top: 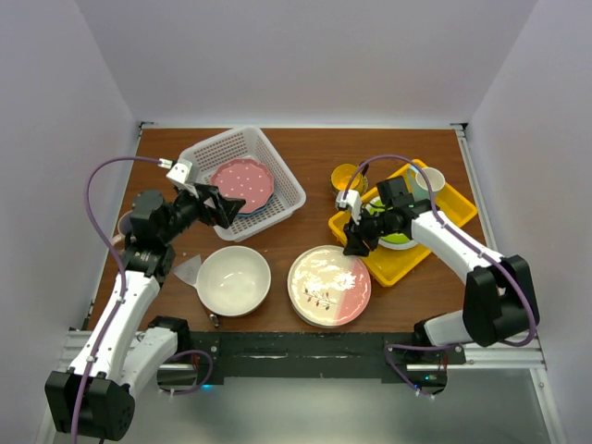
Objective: Place the mixed dishes into the plastic bin
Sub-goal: Pick up the plate at the center of the board.
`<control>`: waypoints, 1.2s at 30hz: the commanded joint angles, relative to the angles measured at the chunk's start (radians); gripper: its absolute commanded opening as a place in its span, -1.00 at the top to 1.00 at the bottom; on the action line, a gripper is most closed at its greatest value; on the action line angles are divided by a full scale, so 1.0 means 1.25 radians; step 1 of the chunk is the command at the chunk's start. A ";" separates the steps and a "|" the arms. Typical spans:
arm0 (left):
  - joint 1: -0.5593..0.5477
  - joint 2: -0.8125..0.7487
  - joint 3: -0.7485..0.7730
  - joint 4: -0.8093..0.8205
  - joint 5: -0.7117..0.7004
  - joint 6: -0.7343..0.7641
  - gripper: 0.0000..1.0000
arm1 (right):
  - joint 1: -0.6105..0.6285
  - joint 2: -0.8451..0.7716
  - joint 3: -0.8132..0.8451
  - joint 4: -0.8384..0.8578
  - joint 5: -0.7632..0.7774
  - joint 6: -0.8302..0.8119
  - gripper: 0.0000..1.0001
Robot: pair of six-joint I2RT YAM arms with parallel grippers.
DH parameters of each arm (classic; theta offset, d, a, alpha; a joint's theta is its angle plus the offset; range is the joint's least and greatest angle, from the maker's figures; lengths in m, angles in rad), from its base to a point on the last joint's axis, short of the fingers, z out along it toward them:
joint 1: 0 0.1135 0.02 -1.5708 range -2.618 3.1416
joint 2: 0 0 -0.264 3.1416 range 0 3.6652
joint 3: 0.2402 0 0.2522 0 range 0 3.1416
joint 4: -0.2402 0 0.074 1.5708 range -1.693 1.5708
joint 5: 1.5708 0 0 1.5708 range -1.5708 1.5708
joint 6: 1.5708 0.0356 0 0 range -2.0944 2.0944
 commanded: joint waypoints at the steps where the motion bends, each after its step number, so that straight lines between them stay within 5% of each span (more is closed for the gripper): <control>1: -0.003 0.002 -0.001 0.033 0.016 0.005 -1.00 | 0.006 0.014 -0.001 0.026 0.017 0.017 0.10; 18: -0.003 0.000 -0.001 0.034 0.017 0.005 -1.00 | 0.021 0.051 -0.002 0.008 0.025 0.006 0.30; 32: -0.003 0.006 -0.001 0.034 0.019 0.004 -1.00 | 0.021 0.015 0.004 0.024 0.031 0.025 0.99; 36: -0.001 0.009 -0.001 0.035 0.022 0.003 -1.00 | 0.021 -0.003 0.007 0.024 0.019 0.028 1.00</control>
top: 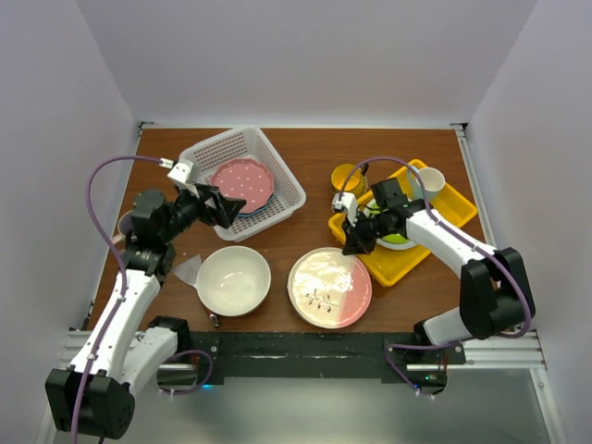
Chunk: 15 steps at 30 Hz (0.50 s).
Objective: Place the mixed dishes into the plastic bin
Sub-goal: Pick up the plate at the center of the board.
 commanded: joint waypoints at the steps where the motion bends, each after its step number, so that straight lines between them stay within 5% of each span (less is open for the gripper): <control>1: -0.001 0.003 -0.001 0.037 0.020 0.003 -1.00 | 0.004 -0.045 0.009 0.018 -0.004 -0.003 1.00; 15: 0.006 0.089 0.008 0.044 0.116 -0.028 -1.00 | -0.055 -0.148 0.011 0.021 -0.100 -0.014 1.00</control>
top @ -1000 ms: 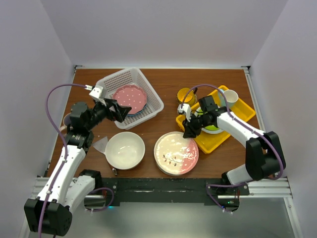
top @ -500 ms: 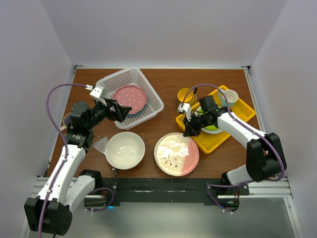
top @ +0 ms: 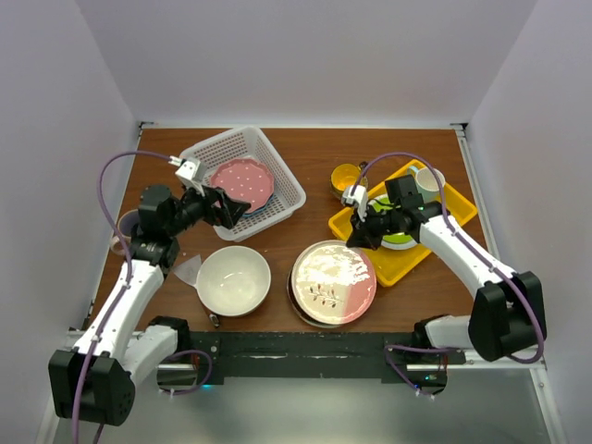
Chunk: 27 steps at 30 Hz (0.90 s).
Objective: Place the mixed dishes into the plastic bin
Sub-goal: Pick up the plate at the center of the board.
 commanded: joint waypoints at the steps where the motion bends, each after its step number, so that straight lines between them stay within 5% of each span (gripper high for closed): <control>1: 0.005 0.033 0.008 0.040 0.087 -0.014 -1.00 | -0.023 -0.050 0.011 0.030 -0.064 -0.011 1.00; 8: -0.035 0.078 0.003 0.084 0.226 -0.031 -1.00 | -0.049 -0.085 0.005 0.045 -0.091 -0.002 1.00; 27: -0.223 0.169 0.042 -0.021 0.162 0.026 -0.99 | -0.083 -0.010 0.025 0.037 -0.059 0.008 1.00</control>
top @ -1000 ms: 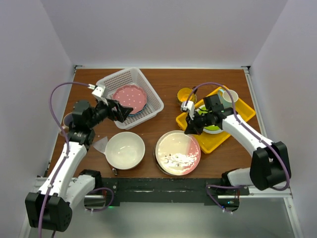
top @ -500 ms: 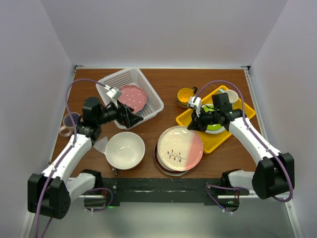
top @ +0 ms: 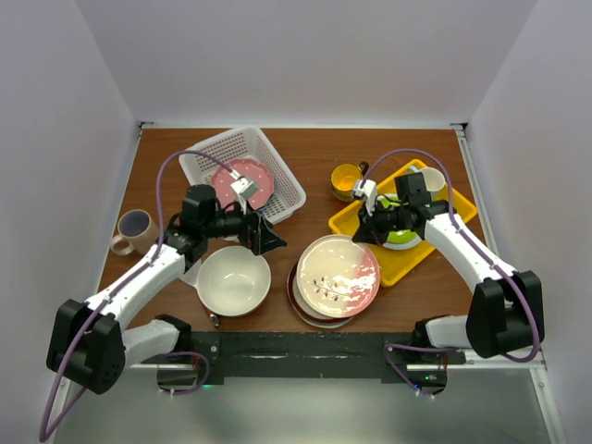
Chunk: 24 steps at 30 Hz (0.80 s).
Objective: Place the mixed dishes into the plastic bin
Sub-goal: Pick up the plate at the center of the board.
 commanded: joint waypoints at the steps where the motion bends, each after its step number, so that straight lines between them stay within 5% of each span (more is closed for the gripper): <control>1: -0.041 0.014 0.038 -0.015 -0.028 0.032 -0.98 | -0.032 -0.010 0.026 0.014 -0.063 -0.022 1.00; 24: -0.187 0.155 0.085 0.012 -0.023 -0.015 -0.89 | -0.054 -0.056 0.028 -0.019 -0.194 -0.094 1.00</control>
